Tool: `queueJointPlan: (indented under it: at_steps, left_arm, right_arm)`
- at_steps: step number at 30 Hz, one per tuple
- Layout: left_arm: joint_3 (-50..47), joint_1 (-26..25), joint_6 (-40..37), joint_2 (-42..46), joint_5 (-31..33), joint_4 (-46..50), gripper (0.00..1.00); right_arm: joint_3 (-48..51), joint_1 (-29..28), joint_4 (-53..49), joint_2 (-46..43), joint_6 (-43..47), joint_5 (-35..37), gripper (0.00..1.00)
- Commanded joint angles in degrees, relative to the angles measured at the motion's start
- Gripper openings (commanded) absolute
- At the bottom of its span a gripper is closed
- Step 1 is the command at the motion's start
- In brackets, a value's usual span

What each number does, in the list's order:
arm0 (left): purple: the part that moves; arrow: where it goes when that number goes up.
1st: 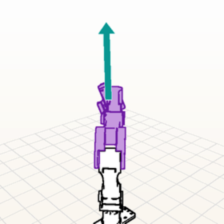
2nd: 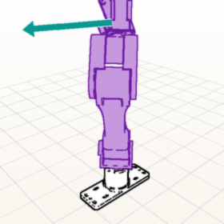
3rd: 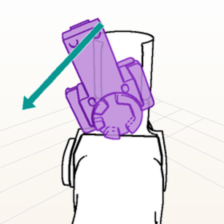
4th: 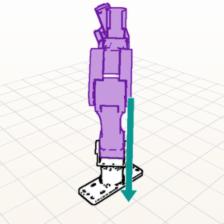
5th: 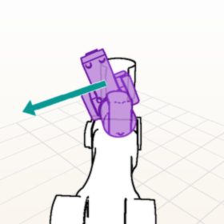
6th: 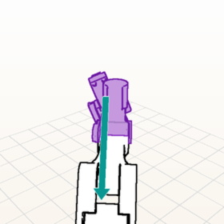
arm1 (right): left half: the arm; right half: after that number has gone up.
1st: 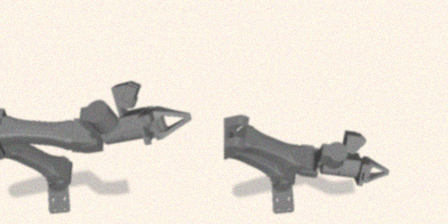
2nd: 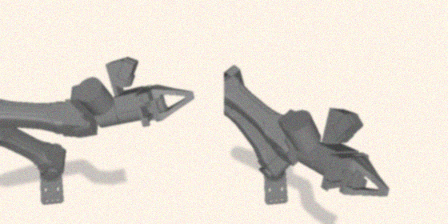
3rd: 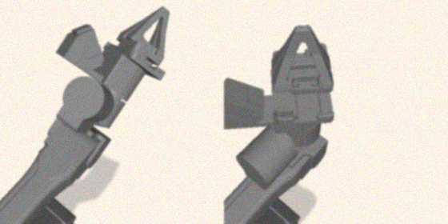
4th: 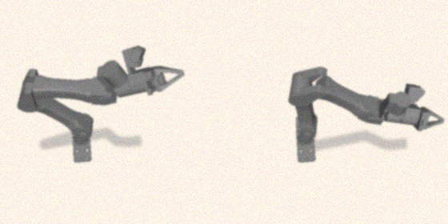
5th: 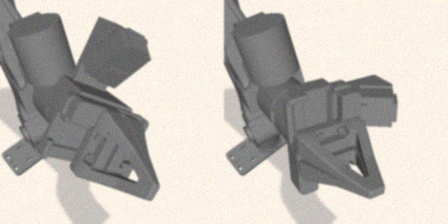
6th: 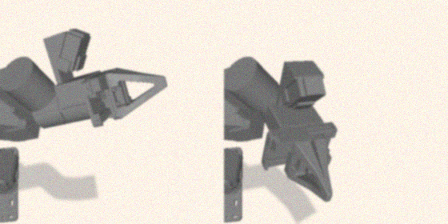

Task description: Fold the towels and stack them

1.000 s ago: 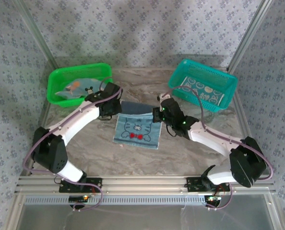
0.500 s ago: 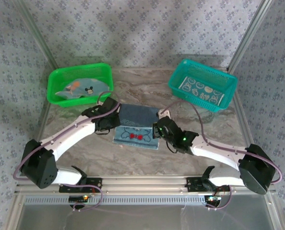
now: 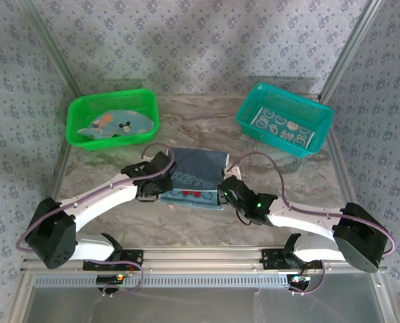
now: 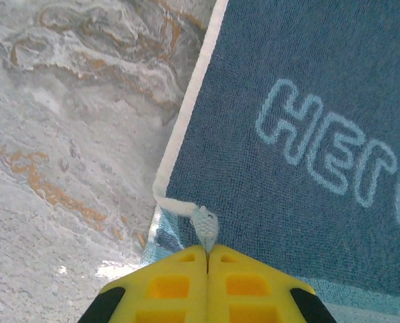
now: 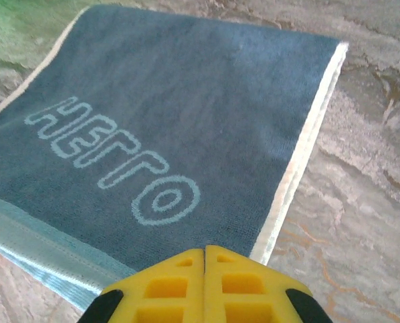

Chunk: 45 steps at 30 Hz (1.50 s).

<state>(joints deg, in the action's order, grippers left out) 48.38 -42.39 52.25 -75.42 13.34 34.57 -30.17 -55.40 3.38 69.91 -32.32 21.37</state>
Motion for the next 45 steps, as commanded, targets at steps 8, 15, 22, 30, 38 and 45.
queueJointPlan:
  at_steps: [8,15,22,30,38,45]
  left_arm:
    - [-3.86,-4.26,4.95,1.61,2.82,-1.06,0.13]
    - [-2.61,-5.72,6.10,3.35,2.96,2.98,0.40]
    - [2.34,-3.24,1.36,0.22,1.62,3.94,0.40]
    - [2.97,2.83,-6.28,-4.24,-5.31,-1.09,0.40]
    - [6.98,7.25,-13.73,-11.78,-11.00,-8.47,0.30]
    - [6.03,7.46,-12.27,-18.19,-14.11,-9.79,0.16]
  right_arm:
    - [3.51,-2.85,0.07,0.63,-3.28,3.38,0.22]
    - [1.07,-2.66,-6.91,-3.23,-5.32,3.31,0.49]
    - [-2.71,2.96,-10.03,-2.05,-5.35,-3.14,0.46]
    - [-8.67,8.31,-14.75,5.67,-7.22,-10.04,0.42]
    - [-13.83,14.65,-11.32,12.41,-4.55,-15.12,0.29]
    - [-19.33,16.21,-9.40,22.39,0.12,-23.93,0.15]
